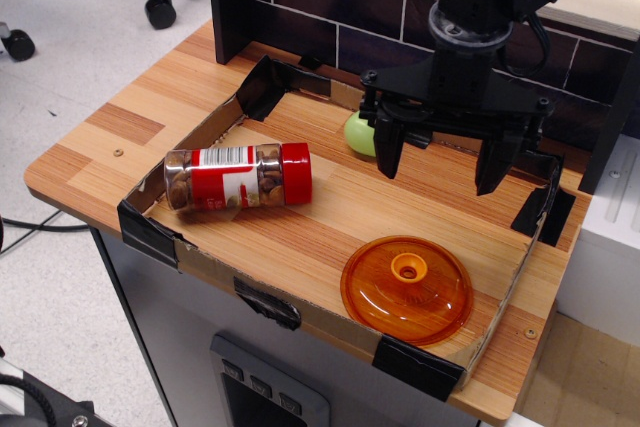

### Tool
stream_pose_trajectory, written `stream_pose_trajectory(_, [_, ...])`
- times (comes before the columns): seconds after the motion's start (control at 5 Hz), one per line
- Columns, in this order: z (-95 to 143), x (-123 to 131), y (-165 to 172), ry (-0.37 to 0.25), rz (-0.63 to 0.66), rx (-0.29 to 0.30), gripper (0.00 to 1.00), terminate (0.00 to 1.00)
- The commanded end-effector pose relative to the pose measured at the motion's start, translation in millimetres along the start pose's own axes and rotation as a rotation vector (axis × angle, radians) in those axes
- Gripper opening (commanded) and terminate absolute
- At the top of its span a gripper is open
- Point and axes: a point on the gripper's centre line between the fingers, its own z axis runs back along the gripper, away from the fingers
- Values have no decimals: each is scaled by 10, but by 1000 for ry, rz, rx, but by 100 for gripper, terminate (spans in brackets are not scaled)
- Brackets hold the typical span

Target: Upright basil bottle

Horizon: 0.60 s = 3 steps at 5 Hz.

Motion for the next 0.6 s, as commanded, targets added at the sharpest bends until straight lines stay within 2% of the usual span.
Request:
stream_pose_trajectory(0.0, [0, 0, 0, 0, 0, 0, 100, 0])
stream_pose_trajectory(0.2, [66, 74, 176, 66, -254, 7, 100, 0])
stream_pose_trajectory(0.4, [146, 164, 330, 100, -468, -8, 100, 0])
